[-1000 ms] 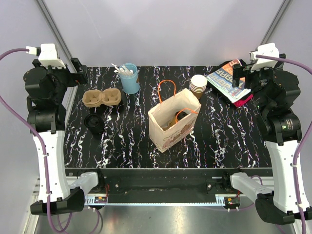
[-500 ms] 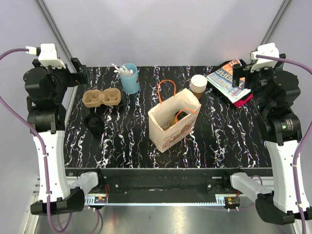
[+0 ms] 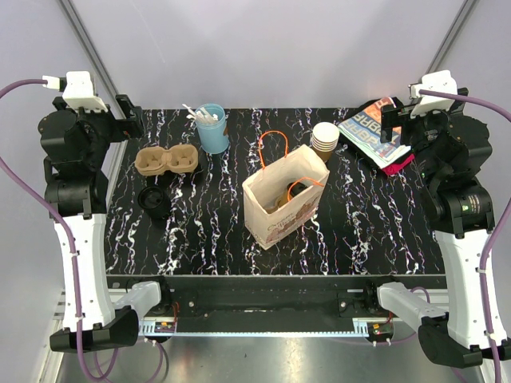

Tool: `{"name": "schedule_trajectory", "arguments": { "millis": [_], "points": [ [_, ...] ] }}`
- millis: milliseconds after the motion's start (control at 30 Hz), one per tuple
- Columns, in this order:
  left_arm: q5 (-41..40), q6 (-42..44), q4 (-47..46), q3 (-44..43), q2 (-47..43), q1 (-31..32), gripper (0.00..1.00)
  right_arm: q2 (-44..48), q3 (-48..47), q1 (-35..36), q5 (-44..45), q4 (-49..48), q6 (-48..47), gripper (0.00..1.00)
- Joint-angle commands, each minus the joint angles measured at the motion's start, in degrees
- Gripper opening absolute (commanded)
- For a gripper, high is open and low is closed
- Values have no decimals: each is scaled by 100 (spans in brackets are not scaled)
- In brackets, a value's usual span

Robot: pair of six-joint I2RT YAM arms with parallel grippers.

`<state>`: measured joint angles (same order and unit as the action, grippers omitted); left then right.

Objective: Pack the takeout coffee

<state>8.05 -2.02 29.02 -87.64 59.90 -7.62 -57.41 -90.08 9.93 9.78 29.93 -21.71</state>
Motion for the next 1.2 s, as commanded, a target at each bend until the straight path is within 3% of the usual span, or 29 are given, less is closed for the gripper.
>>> {"name": "schedule_trajectory", "arguments": {
  "millis": [0, 1167],
  "points": [
    [57, -176, -27, -395, -75, -29, 94, 28, 87, -18, -125, -31, -140, 100],
    [100, -510, 131, -738, -110, -29, 97, -7, 87, -18, -178, -40, -131, 100]
  ]
}}
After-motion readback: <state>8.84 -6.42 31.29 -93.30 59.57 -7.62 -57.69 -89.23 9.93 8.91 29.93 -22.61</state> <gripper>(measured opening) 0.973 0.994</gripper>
